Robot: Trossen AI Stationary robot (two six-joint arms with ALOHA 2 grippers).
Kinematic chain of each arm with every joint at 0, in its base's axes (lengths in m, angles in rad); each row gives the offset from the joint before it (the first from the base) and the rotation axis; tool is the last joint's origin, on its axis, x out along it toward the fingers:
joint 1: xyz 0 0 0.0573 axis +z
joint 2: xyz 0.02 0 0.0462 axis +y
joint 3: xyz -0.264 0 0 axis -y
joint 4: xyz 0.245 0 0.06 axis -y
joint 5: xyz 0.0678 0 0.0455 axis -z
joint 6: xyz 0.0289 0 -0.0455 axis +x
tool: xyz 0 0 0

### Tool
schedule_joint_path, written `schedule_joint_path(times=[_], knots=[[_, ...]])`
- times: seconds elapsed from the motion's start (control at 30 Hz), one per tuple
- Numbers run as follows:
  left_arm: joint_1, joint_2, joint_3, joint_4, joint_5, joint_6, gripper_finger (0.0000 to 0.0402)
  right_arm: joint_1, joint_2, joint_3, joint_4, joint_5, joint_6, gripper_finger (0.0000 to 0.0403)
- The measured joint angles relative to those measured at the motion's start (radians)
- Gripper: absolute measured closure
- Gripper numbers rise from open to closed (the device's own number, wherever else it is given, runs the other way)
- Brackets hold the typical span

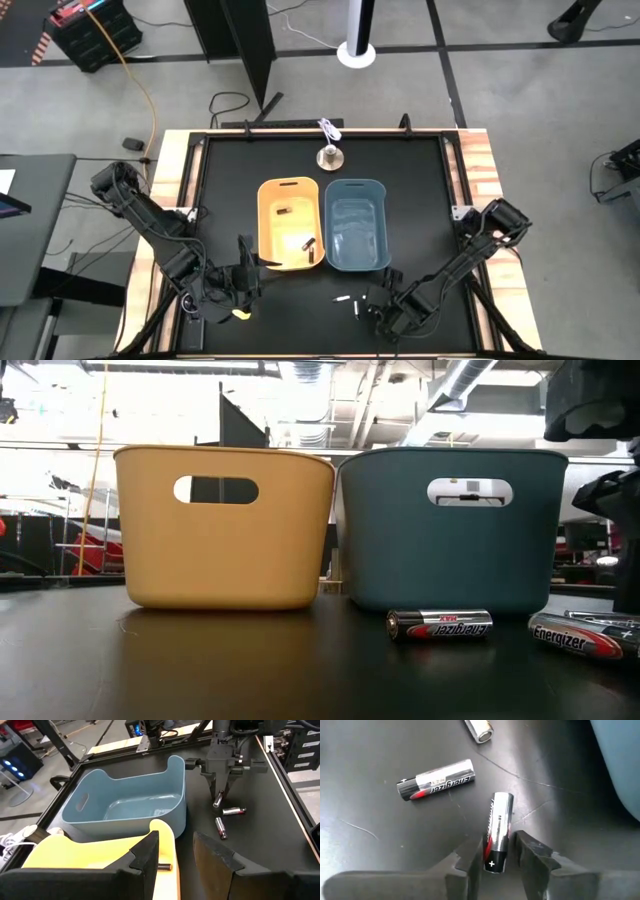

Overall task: Sort batteries
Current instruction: Put the right silver battery into the blue bin

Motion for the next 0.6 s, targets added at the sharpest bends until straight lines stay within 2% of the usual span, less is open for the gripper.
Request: schedule_joint_path(times=[0.4,0.6], knots=[[0.000,0.000,0.000,0.000,0.000,0.006,0.0286,0.011,0.019,-0.001,0.020,-0.009,-0.004,0.0349],[0.000,0.000,0.000,0.001,0.000,0.006,0.0286,0.023,0.019,-0.003,0.036,-0.008,-0.003,0.0362]])
